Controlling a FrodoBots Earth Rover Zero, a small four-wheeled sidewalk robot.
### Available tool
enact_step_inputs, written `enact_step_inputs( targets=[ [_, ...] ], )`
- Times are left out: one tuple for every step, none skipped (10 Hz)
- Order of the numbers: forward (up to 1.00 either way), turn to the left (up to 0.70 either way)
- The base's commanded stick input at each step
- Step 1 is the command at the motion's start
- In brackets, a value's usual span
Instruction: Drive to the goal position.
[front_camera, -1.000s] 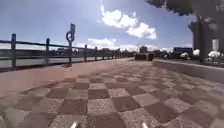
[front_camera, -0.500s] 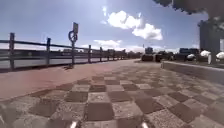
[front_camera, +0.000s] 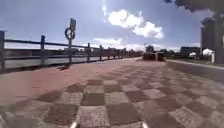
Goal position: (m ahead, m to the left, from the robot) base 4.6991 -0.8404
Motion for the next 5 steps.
enact_step_inputs(
  targets=[
    [1.00, 0.00],
    [1.00, 0.00],
    [1.00, 0.00],
    [1.00, 0.00],
    [1.00, 0.00]
  ],
)
